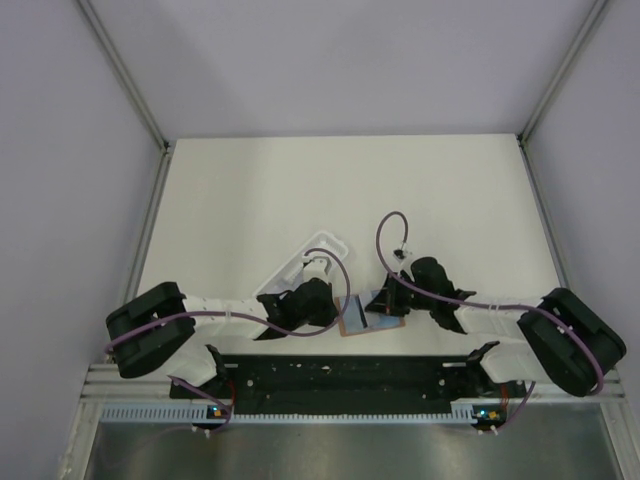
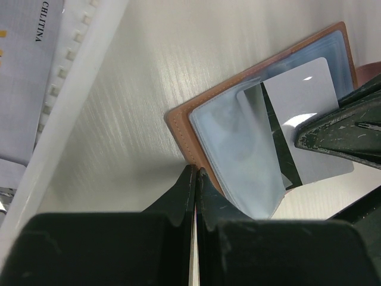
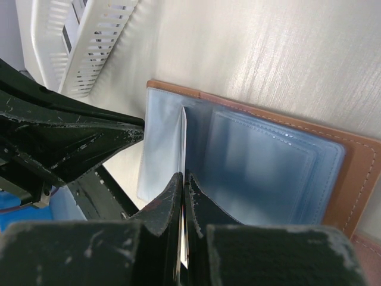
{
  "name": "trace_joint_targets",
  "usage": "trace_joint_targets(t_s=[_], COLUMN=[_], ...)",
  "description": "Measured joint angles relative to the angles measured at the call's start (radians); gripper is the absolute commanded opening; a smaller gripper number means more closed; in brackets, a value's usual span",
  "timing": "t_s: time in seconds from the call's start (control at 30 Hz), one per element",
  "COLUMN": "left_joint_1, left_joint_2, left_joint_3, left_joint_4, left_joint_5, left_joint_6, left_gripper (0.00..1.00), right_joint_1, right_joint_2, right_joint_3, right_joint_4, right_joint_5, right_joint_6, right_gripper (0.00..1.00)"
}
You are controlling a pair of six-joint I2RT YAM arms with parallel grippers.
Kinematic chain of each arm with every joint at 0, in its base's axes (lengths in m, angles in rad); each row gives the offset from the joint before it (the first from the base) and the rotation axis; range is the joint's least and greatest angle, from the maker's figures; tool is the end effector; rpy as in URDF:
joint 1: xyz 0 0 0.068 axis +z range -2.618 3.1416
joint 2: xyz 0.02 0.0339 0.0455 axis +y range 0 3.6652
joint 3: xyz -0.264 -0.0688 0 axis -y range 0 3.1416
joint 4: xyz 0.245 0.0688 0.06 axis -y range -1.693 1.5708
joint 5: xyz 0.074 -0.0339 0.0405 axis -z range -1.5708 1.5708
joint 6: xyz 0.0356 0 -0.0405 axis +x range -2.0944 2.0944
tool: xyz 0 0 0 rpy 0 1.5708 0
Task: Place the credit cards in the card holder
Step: Insert the credit card into the card holder.
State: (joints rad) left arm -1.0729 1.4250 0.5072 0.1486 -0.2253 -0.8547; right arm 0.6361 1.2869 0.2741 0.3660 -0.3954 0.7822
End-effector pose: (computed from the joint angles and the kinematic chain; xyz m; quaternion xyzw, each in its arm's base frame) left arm 0.1294 -0.2213 0.1410 0.0560 0.9143 -0.2594 0.3061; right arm 0.1623 0.1369 0.1265 -0.0233 0.8818 0.4180 0.2172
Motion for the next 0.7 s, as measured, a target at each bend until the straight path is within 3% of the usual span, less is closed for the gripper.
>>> trace_joint_targets(t_s=[0.4,0.7], left_joint_1=[0.0,0.0], left_joint_2=[0.0,0.0], left_joint_3=[0.006,0.009], left_joint_4=[-0.012,-0.019], left_joint_5=[-0.008,-0.007], left_joint_6=[0.006,0.008], left_gripper=[0.0,0.0], right_joint_1=[-0.011,-0.011], right_joint_2=[0.085,0.055], right_joint_3=[-0.036,-0.04], right_joint_4=[0.165,0.137], right_joint_5=[-0.063,-0.071], right_joint_6=[0.048,0.05], right_gripper=[0.0,0.0])
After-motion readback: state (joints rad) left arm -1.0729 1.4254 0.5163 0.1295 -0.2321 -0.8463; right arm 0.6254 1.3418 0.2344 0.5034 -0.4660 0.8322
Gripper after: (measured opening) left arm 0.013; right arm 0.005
